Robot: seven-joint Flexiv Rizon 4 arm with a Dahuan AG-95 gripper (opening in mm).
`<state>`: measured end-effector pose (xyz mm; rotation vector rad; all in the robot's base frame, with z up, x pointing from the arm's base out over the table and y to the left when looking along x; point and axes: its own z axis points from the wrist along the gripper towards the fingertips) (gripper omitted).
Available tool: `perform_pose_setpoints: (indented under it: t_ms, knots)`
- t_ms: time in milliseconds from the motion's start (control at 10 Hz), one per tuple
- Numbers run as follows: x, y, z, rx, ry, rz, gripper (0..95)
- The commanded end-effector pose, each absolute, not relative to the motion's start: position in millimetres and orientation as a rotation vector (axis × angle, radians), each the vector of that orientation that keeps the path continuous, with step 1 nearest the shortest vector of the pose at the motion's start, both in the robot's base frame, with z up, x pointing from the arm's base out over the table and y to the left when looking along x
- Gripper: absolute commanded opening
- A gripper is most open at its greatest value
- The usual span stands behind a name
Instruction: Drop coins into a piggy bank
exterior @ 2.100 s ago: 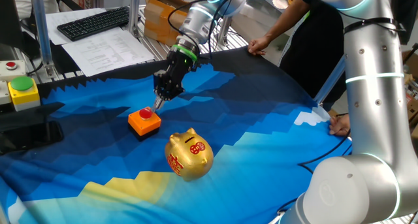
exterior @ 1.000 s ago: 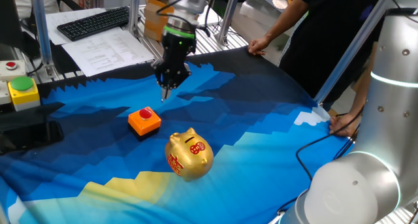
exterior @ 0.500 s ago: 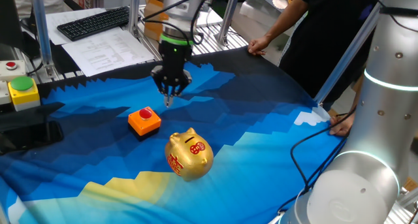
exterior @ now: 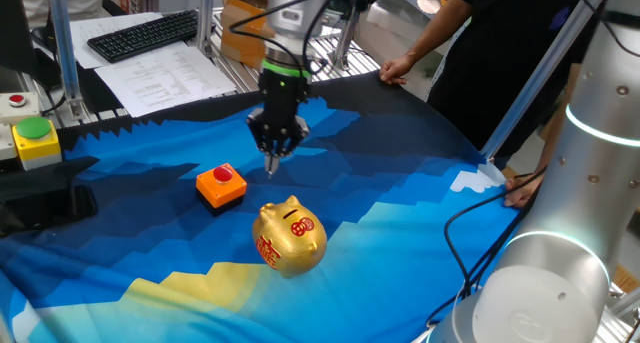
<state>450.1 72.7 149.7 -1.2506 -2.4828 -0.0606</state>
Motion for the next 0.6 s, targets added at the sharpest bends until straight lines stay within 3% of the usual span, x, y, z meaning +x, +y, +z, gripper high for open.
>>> perform_pose_setpoints:
  t_ms: [100, 600]
  knots:
    - [424, 71, 152, -1.428, -2.358, -0.062, 0.0]
    - [399, 84, 160, -1.644, -2.186, -0.032, 0.0]
